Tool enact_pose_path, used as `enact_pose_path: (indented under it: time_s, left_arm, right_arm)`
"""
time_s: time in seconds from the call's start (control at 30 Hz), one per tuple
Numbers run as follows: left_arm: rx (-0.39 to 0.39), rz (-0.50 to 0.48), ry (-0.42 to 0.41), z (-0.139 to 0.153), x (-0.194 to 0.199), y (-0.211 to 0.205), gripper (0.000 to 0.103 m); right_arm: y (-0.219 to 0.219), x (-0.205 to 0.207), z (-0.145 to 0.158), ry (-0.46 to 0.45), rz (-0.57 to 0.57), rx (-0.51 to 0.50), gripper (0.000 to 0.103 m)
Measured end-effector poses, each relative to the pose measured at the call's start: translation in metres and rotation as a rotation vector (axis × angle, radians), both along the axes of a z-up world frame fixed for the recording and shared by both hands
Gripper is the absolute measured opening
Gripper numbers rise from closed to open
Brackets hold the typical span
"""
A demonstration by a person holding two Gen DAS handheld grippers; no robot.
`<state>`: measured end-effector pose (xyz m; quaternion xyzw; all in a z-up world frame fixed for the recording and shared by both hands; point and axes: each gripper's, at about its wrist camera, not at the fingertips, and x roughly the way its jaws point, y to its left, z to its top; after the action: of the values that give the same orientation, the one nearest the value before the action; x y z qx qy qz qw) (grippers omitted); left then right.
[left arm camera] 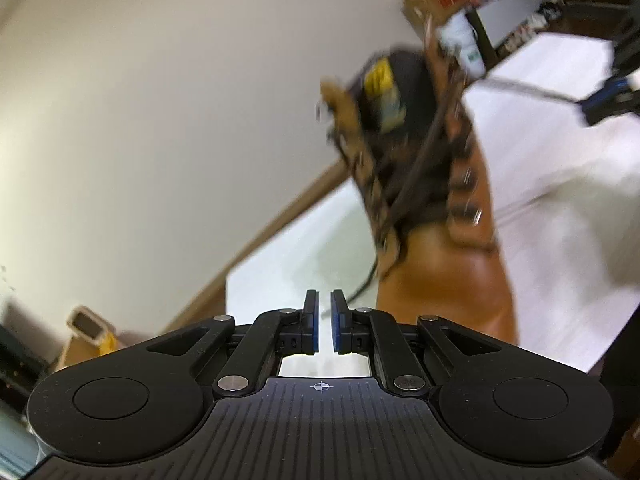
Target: Lace up shoes with both hands
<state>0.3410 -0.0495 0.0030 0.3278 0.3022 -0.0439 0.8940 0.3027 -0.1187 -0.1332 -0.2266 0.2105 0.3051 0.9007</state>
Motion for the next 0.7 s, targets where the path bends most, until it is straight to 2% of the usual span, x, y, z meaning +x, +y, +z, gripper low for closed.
enact_pose_path:
  time_s: [0.07, 0.2, 0.3, 0.4, 0.47, 0.53, 0.63, 0.7]
  left_arm:
    - [-0.035, -0.033, 0.038, -0.016, 0.021, 0.010, 0.009]
    - [-0.077, -0.096, 0.090, -0.032, 0.032, 0.009, 0.009]
    - [-0.107, -0.119, 0.093, -0.028, 0.038, 0.023, 0.008]
    - [-0.125, -0.141, 0.101, -0.026, 0.045, 0.033, 0.008]
    - [-0.139, -0.152, 0.104, -0.022, 0.021, 0.038, 0.008]
    - [-0.169, -0.158, 0.112, -0.026, 0.031, 0.049, 0.009]
    - [-0.210, -0.184, 0.143, -0.037, 0.024, 0.088, 0.008]
    - [-0.206, -0.180, 0.141, -0.039, 0.029, 0.094, 0.009]
  right_arm:
    - [0.002, -0.014, 0.000, 0.063, 0.014, 0.034, 0.002]
    - [0.010, -0.033, -0.003, 0.162, 0.046, 0.078, 0.002]
    - [0.035, -0.060, -0.013, 0.289, 0.121, 0.146, 0.002]
    - [0.052, -0.081, -0.026, 0.357, 0.163, 0.166, 0.002]
    - [0.070, -0.087, -0.037, 0.409, 0.175, 0.200, 0.002]
    - [0.076, -0.091, -0.039, 0.429, 0.189, 0.209, 0.000]
    - [0.084, -0.096, -0.037, 0.428, 0.195, 0.200, 0.000]
    - [0.080, -0.097, -0.031, 0.411, 0.166, 0.224, 0.000]
